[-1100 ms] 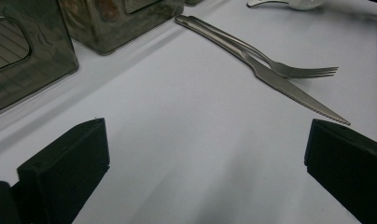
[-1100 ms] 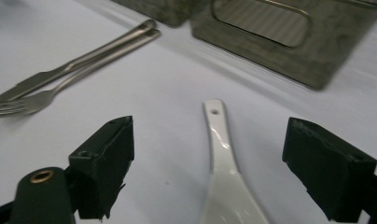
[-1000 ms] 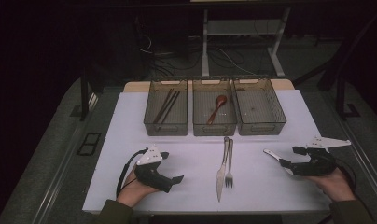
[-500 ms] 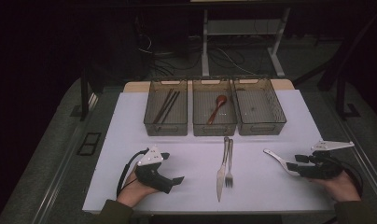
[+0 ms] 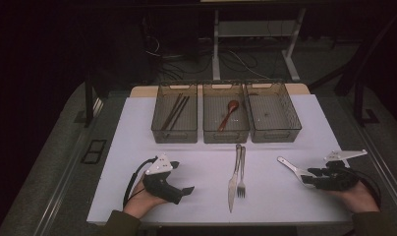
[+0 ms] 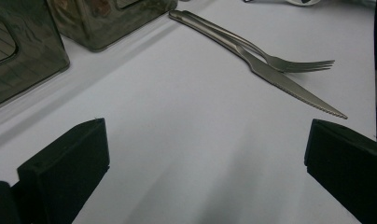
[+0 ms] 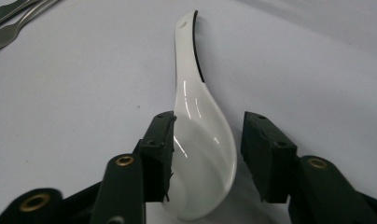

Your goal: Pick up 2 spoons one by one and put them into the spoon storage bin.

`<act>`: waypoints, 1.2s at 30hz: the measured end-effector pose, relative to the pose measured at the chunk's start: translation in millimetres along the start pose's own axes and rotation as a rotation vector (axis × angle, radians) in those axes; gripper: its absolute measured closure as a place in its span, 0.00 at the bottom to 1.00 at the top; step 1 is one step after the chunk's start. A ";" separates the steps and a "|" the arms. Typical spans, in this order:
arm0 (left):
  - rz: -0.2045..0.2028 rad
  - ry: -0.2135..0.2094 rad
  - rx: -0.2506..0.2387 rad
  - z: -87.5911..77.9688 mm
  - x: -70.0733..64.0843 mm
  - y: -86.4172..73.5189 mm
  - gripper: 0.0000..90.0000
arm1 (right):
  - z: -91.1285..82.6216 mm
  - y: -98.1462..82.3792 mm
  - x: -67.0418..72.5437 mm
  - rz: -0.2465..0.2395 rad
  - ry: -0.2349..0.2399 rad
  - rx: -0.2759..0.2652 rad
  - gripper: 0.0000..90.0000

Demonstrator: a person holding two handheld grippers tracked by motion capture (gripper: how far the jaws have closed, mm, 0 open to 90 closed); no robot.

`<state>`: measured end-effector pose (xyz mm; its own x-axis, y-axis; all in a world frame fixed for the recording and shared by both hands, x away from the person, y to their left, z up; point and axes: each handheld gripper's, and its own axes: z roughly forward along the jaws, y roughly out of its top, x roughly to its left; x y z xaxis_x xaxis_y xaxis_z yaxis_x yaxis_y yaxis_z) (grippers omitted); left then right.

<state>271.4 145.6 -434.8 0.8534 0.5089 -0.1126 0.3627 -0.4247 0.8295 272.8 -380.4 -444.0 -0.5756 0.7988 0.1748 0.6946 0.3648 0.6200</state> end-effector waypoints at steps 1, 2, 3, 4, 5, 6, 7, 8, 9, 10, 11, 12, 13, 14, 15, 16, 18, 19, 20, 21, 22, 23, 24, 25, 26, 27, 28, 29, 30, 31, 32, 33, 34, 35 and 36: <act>0.000 -0.001 0.000 0.2 -0.1 0.0 0.00 | 0.1 0.0 0.2 -0.003 0.006 0.002 0.63; -0.001 -0.001 0.001 0.3 -0.2 -0.1 0.00 | 0.2 -0.2 0.3 -0.005 0.010 0.002 0.65; -0.001 -0.002 0.001 0.5 -0.3 -0.1 0.00 | 0.2 -0.1 0.5 -0.004 0.017 0.004 0.67; 0.001 -0.004 0.002 0.4 -0.3 -0.1 0.00 | 0.2 -0.1 0.5 -0.006 0.021 0.006 0.68; 0.001 -0.005 0.001 0.6 -0.5 0.0 0.00 | 0.2 -0.3 1.0 -0.005 0.026 0.009 0.69; 0.003 -0.005 0.001 0.6 -0.6 0.1 0.00 | 0.2 -0.2 1.4 -0.008 0.029 0.012 0.71; 0.003 -0.005 0.001 0.6 -0.6 0.2 0.00 | 0.1 0.2 2.4 -0.005 0.032 0.017 0.72; 0.001 -0.005 0.001 0.7 -0.8 0.1 0.00 | 0.3 0.3 3.1 -0.009 0.035 0.019 0.73; 0.002 -0.005 0.002 0.7 -0.8 0.1 0.00 | 0.5 0.4 3.7 -0.016 0.037 0.020 0.73; 0.002 -0.005 0.003 0.9 -0.8 0.1 0.00 | 0.5 0.6 4.5 -0.016 0.034 0.023 0.75; 0.003 -0.005 0.004 0.9 -0.8 0.1 0.00 | 0.7 0.6 5.0 -0.018 0.037 0.023 0.76; 0.005 -0.006 0.007 0.9 -0.7 0.1 0.00 | 0.7 0.7 5.6 -0.016 0.042 0.026 0.77; 0.005 -0.007 0.007 1.0 -0.8 0.1 0.00 | 0.6 0.6 5.8 -0.017 0.046 0.028 0.78; 0.007 -0.008 0.008 1.0 -0.7 0.1 0.00 | 0.5 0.6 5.9 -0.016 0.051 0.030 0.79; 0.008 -0.010 0.008 1.2 -0.8 0.1 0.00 | 0.5 0.6 6.1 -0.017 0.056 0.031 0.80; 0.008 -0.009 0.009 1.3 -0.9 0.1 0.00 | 0.6 0.6 6.4 -0.017 0.057 0.030 0.81; 0.012 -0.010 0.012 1.4 -0.9 0.1 0.00 | 0.7 0.7 6.7 -0.023 0.066 0.029 0.83; 0.013 -0.010 0.013 1.5 -1.0 0.1 0.00 | 0.7 0.8 6.9 -0.027 0.069 0.028 0.84; 0.014 -0.010 0.014 1.5 -1.0 0.1 0.00 | 0.7 1.0 7.6 -0.028 0.072 0.030 0.85; 0.014 -0.010 0.016 1.5 -1.1 0.1 0.00 | 0.7 1.3 8.2 -0.029 0.074 0.031 0.86; 0.014 -0.010 0.015 1.7 -1.2 0.1 0.00 | 0.9 1.5 8.7 -0.035 0.076 0.028 0.86; 0.014 -0.011 0.015 1.9 -1.1 0.0 0.00 | 0.9 1.8 9.1 -0.042 0.080 0.028 0.87; 0.012 -0.012 0.014 2.1 -1.3 -0.1 0.00 | 0.9 2.0 10.0 -0.043 0.080 0.027 0.87; 0.009 -0.012 0.014 2.3 -1.5 -0.2 0.00 | 0.7 2.2 10.3 -0.048 0.083 0.028 0.88; 0.009 -0.013 0.014 2.4 -1.5 -0.3 0.00 | 0.6 2.3 10.8 -0.049 0.082 0.025 0.89; 0.010 -0.013 0.014 2.5 -1.7 -0.3 0.00 | 0.6 2.3 11.4 -0.049 0.085 0.023 0.89; 0.010 -0.013 0.015 2.6 -1.7 -0.3 0.00 | 0.6 2.3 11.7 -0.052 0.086 0.023 0.89; 0.010 -0.013 0.015 2.7 -1.8 -0.3 0.00 | 0.6 2.2 11.8 -0.056 0.084 0.021 0.89; 0.011 -0.013 0.015 2.7 -1.8 -0.3 0.00 | 0.5 2.4 12.0 -0.056 0.083 0.021 0.89; 0.011 -0.013 0.015 2.7 -1.7 -0.3 0.00 | 0.6 2.4 12.2 -0.060 0.082 0.020 0.89; 0.011 -0.014 0.015 2.7 -1.7 -0.2 0.00 | 0.6 2.6 12.3 -0.061 0.082 0.021 0.89; 0.012 -0.014 0.015 2.6 -1.7 -0.2 0.00 | 0.8 3.1 13.3 -0.061 0.083 0.022 0.89; 0.012 -0.014 0.015 2.7 -1.8 -0.2 0.00 | 1.0 3.6 13.7 -0.069 0.083 0.020 0.89; 0.012 -0.015 0.016 2.7 -1.8 -0.2 0.00 | 1.2 4.1 14.5 -0.074 0.083 0.018 0.89; 0.013 -0.016 0.016 2.8 -1.8 -0.2 0.00 | 1.1 4.6 15.5 -0.077 0.084 0.014 0.89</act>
<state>270.8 142.7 -436.3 0.8637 0.4917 -0.1107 0.3575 -0.4429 0.8222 267.5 -365.7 -439.3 -0.6613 0.7255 0.1906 0.6524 0.4308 0.6235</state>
